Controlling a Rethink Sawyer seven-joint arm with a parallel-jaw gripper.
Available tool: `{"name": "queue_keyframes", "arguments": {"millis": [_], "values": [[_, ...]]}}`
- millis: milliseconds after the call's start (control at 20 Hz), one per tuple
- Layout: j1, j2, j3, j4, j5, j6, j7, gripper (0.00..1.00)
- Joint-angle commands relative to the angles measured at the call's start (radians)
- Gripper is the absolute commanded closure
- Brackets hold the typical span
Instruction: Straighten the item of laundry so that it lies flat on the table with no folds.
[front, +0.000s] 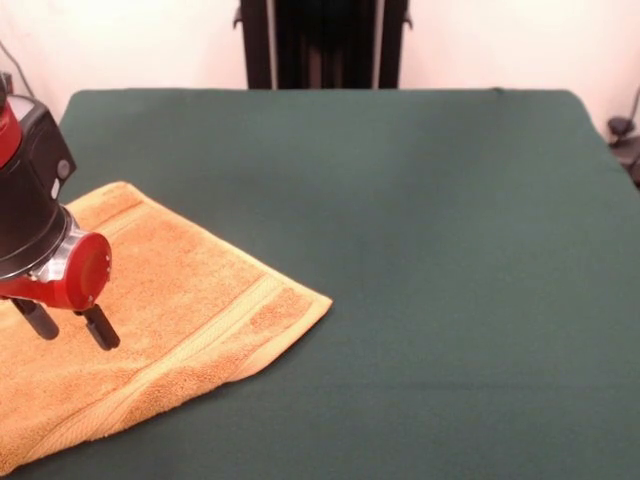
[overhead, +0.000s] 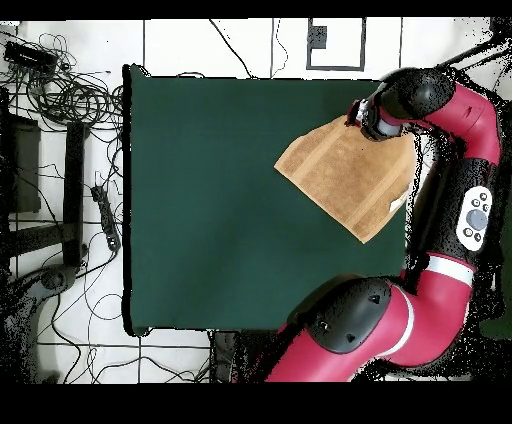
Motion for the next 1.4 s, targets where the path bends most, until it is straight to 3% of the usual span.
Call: {"name": "queue_keyframes", "arguments": {"millis": [50,250,550,1400], "values": [[0.038,0.049,0.023,0.209,0.017,0.012,-0.195,0.00],[0.039,0.057,0.022,0.213,0.008,-0.052,-0.190,0.00],[0.050,0.077,0.012,0.213,-0.029,-0.251,-0.172,0.00],[0.047,0.061,0.010,0.296,-0.009,-0.384,-0.172,0.00]]}}
